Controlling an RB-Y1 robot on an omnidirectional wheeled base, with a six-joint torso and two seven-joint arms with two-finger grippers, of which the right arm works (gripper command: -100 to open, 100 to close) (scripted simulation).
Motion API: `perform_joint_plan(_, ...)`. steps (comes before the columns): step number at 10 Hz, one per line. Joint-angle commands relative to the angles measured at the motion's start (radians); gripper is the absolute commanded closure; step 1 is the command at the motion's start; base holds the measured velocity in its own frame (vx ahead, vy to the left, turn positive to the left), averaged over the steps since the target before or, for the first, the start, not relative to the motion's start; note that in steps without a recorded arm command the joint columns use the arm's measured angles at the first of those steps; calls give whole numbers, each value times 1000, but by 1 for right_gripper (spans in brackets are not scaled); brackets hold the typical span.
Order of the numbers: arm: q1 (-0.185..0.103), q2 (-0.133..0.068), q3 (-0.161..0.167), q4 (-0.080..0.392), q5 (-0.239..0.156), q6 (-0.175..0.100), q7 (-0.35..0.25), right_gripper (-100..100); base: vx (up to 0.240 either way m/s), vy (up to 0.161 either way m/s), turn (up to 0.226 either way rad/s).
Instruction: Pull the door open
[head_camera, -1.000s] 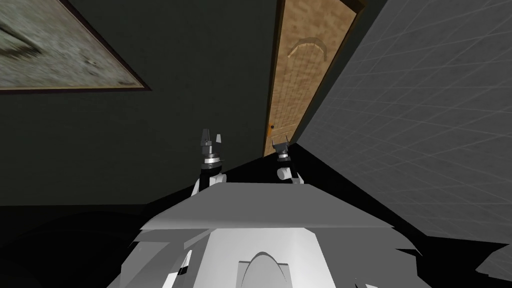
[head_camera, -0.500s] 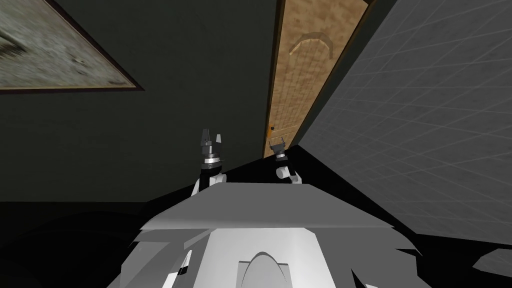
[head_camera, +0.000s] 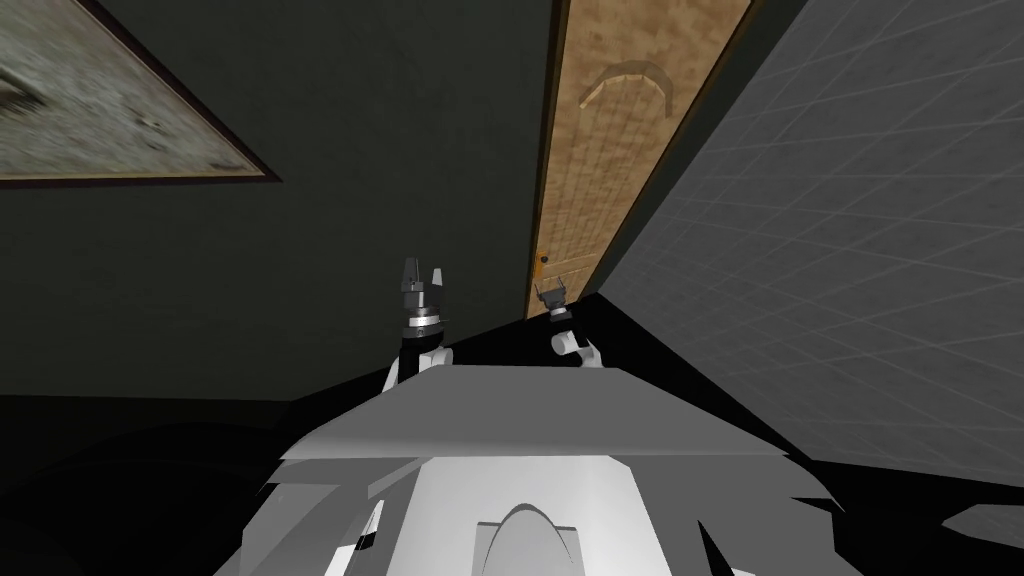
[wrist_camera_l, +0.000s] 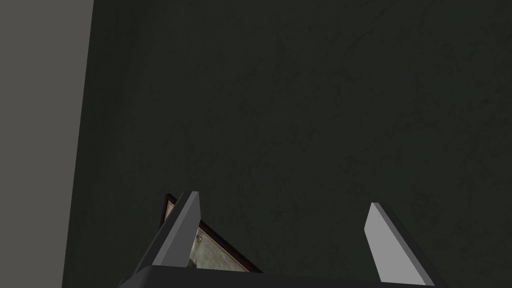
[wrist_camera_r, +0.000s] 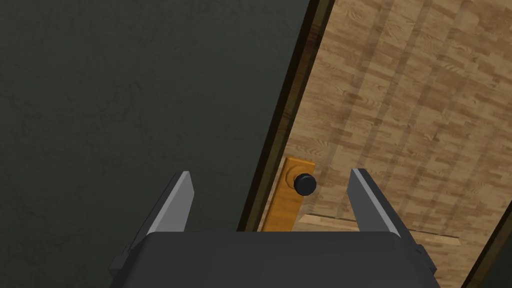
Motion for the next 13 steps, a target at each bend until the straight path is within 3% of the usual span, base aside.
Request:
perform_joint_plan(1, -24, -15, 18, 39, -24, 1, -38, -100, 83, -91, 56)
perform_joint_plan(13, -173, -102, 133, 271, -178, 17, -260, -100, 81, -85, 55)
